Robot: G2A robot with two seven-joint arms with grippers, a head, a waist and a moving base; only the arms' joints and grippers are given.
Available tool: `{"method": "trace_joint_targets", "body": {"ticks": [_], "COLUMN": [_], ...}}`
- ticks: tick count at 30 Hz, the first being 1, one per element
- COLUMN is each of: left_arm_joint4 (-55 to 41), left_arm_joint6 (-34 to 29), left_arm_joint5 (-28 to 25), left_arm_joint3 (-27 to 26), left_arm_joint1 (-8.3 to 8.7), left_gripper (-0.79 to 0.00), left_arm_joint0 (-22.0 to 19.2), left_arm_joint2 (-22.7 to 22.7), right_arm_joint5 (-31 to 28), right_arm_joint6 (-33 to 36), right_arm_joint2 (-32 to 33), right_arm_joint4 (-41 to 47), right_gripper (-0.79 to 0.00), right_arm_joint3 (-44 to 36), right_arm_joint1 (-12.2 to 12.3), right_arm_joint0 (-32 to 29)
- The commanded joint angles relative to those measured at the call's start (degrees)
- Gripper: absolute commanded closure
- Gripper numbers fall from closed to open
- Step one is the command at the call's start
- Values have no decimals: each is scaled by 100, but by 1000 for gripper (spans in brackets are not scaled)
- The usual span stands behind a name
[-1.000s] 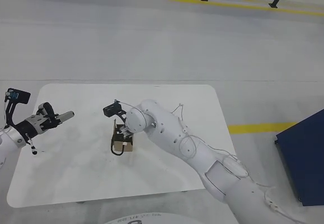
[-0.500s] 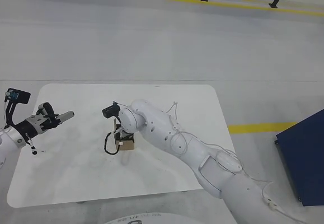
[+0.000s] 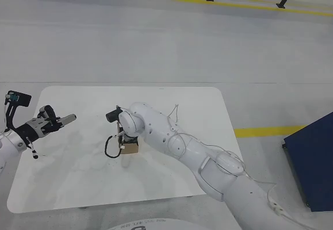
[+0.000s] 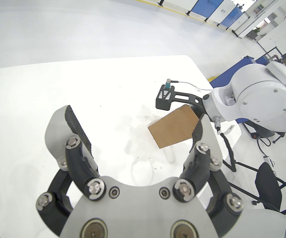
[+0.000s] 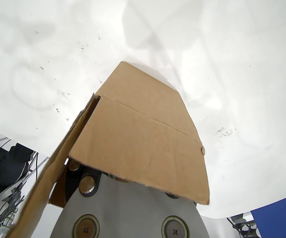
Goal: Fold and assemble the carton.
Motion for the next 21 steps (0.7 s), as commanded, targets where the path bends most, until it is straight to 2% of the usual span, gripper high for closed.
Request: {"method": "trace_joint_targets", "body": {"ticks": [1,15,21], "left_arm_joint4": [0,0,0], "left_arm_joint6": [0,0,0], "left_arm_joint5": [0,0,0], "left_arm_joint3": [0,0,0], "left_arm_joint1": [0,0,0], "left_gripper": [-785,-785,-785], "left_arm_joint0": [0,0,0], "left_arm_joint2": [0,0,0], "right_arm_joint5": [5,34,167], "right_arm_joint6": [-34,-215,-351], "right_arm_joint2": [-25,-183,-61], "right_arm_joint4": [11,49,-37], "right_gripper": [0,0,0], "right_arm_joint3": [103,698,548], "right_arm_joint1": [-38,-313,-295], "right_arm_joint0": [10,94,53]}}
